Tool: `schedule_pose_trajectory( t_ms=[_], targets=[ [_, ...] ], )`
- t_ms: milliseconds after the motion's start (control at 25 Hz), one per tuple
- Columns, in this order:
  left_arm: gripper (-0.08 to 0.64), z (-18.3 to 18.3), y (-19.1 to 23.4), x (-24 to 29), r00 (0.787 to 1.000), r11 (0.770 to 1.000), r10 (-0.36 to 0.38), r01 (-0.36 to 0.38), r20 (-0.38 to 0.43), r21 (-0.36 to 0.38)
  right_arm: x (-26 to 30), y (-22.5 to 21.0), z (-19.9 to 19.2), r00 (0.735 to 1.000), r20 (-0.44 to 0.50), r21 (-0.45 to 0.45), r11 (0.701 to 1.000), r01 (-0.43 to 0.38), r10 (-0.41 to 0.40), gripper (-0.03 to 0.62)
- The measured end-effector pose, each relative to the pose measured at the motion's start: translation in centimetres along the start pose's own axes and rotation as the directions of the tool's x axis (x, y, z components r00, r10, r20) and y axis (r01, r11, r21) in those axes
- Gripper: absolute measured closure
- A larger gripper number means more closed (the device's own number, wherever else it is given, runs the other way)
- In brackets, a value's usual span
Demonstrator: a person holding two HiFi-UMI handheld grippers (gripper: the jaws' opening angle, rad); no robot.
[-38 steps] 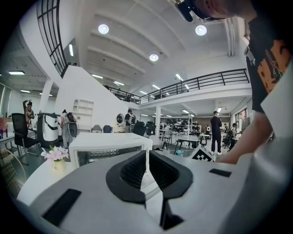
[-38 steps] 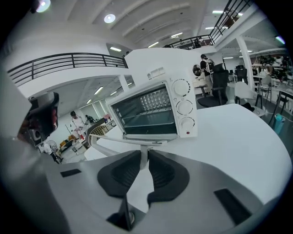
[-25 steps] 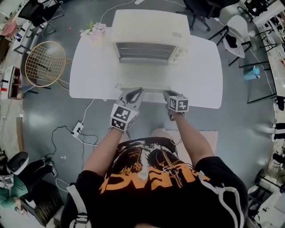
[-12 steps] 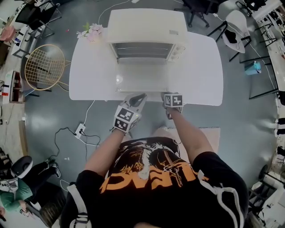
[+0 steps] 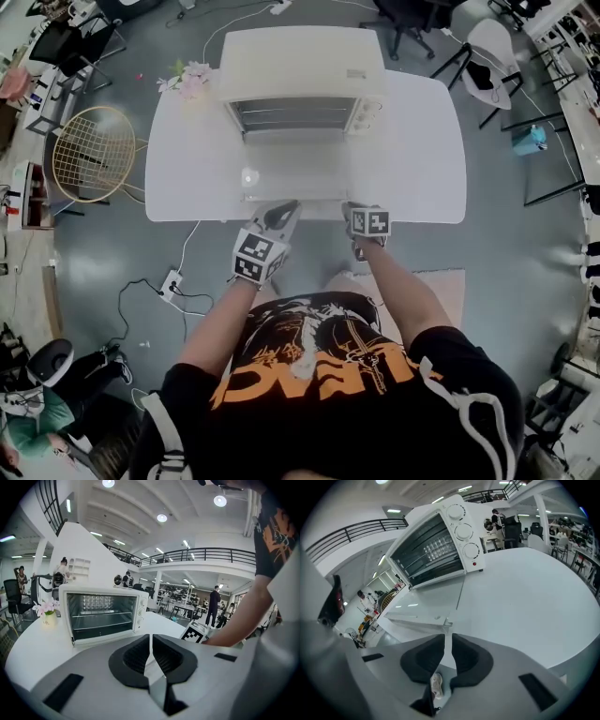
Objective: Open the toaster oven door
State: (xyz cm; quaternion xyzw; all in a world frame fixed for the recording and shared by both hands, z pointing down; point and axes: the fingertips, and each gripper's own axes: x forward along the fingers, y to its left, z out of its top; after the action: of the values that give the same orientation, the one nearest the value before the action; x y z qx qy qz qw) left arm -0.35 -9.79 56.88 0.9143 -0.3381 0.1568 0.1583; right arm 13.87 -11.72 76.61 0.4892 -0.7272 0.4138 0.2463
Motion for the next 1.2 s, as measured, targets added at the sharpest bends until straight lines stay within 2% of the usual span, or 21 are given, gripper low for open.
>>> schedule_pose_trajectory(
  t_ms=[120, 200, 320, 480, 600, 760, 840, 920, 1040, 1200],
  targets=[
    [0.520, 0.7, 0.1, -0.1, 1.000, 1.000, -0.004, 0.003, 0.018, 0.007, -2.1, 0.5, 0.9, 0.999, 0.052, -0.043, 0.999, 0.002, 0.000, 0.537],
    [0.520, 1.4, 0.2, -0.4, 0.999, 1.000, -0.004, 0.003, 0.040, 0.013, -3.9, 1.3, 2.6, 0.992, 0.128, -0.060, 0.998, -0.013, 0.020, 0.545],
    [0.520, 3.7, 0.3, -1.5, 0.994, 1.000, -0.002, 0.002, 0.106, 0.009, -7.0, 3.8, 6.5, 0.958, 0.274, -0.142, 0.989, -0.045, 0.083, 0.560],
    [0.520, 8.3, -0.1, -4.2, 0.974, 0.999, -0.007, -0.005, 0.225, 0.051, -12.3, 8.5, 12.1, 0.887, 0.426, -0.254, 0.964, -0.072, 0.178, 0.565],
    [0.520, 12.1, -0.5, -6.7, 0.952, 0.995, -0.008, -0.023, 0.305, 0.099, -16.8, 12.9, 15.3, 0.824, 0.504, -0.360, 0.930, -0.074, 0.260, 0.572],
    [0.520, 16.2, -1.8, -10.1, 0.924, 0.988, -0.004, -0.056, 0.382, 0.147, -23.5, 18.6, 18.1, 0.735, 0.565, -0.502, 0.863, -0.056, 0.376, 0.578],
    [0.522, 17.7, -2.6, -11.3, 0.913, 0.985, -0.009, -0.063, 0.407, 0.162, -26.3, 20.4, 19.1, 0.692, 0.586, -0.531, 0.845, -0.066, 0.422, 0.578],
    [0.522, 18.8, -3.0, -12.3, 0.905, 0.981, -0.007, -0.075, 0.425, 0.176, -28.3, 21.5, 20.0, 0.660, 0.599, -0.546, 0.834, -0.078, 0.453, 0.578],
    [0.525, 19.7, -3.4, -13.5, 0.896, 0.975, 0.003, -0.101, 0.445, 0.198, -30.2, 22.8, 20.4, 0.641, 0.602, -0.573, 0.817, -0.068, 0.476, 0.580],
    [0.526, 19.3, -3.3, -15.0, 0.897, 0.973, 0.026, -0.124, 0.442, 0.194, -30.8, 24.5, 19.7, 0.637, 0.598, -0.600, 0.799, -0.048, 0.487, 0.580]
  ],
)
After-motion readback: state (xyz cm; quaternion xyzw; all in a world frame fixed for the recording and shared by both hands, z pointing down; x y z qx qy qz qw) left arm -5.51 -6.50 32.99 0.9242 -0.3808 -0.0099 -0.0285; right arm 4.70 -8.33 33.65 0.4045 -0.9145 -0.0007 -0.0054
